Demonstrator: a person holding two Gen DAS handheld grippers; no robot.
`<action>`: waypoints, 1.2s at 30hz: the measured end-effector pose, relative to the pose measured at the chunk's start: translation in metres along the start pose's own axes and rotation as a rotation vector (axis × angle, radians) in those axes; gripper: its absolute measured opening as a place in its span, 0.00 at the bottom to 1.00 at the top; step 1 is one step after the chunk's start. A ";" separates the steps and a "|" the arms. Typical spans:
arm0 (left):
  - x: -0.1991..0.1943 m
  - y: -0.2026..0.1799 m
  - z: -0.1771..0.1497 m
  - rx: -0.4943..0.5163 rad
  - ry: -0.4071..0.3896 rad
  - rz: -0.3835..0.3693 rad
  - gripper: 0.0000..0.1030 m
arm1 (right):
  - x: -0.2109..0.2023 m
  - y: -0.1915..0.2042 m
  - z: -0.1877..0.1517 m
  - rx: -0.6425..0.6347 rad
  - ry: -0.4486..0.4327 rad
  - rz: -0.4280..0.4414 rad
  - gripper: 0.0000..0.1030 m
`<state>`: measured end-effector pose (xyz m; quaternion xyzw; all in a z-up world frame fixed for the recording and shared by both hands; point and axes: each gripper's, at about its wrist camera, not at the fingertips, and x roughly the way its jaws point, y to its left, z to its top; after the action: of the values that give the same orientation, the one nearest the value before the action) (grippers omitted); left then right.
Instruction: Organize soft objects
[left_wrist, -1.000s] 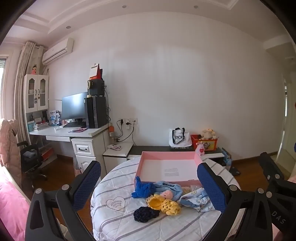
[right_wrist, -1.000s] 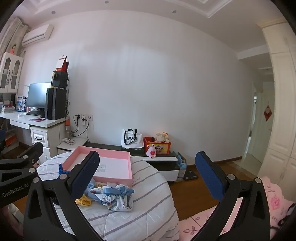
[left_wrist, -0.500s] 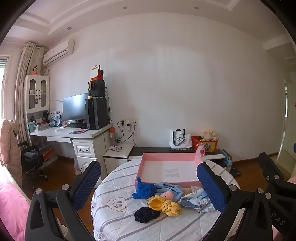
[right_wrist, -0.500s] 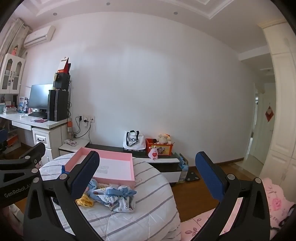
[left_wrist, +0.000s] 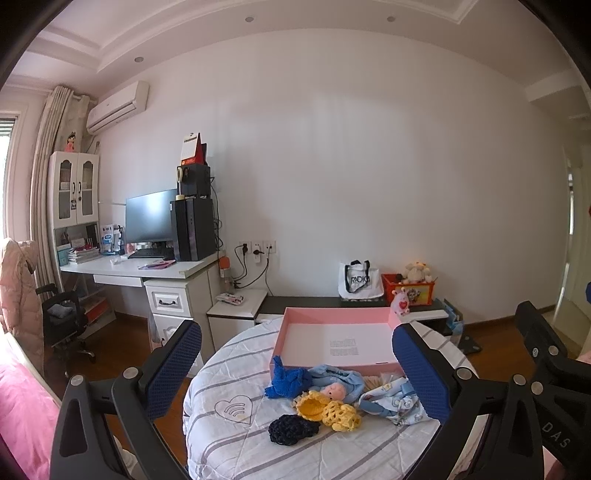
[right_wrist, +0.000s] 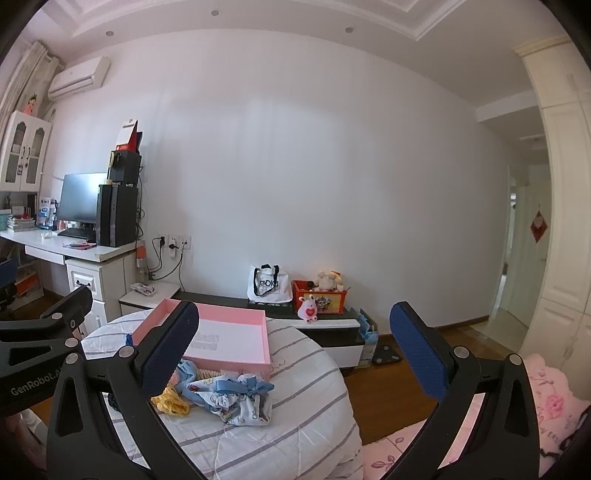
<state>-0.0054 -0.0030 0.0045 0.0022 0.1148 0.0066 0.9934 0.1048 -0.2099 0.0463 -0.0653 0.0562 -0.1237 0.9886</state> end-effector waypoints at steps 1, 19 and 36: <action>0.000 0.000 0.000 0.000 -0.002 0.000 0.99 | 0.000 0.000 0.000 0.000 -0.001 0.000 1.00; -0.001 -0.001 0.000 -0.003 0.000 0.001 0.99 | -0.001 -0.001 0.002 -0.003 -0.002 0.001 1.00; 0.000 0.000 -0.001 -0.003 -0.002 0.001 0.99 | -0.001 0.000 0.000 -0.004 -0.005 0.000 1.00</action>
<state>-0.0060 -0.0027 0.0039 0.0008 0.1140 0.0074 0.9935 0.1035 -0.2095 0.0468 -0.0676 0.0542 -0.1235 0.9886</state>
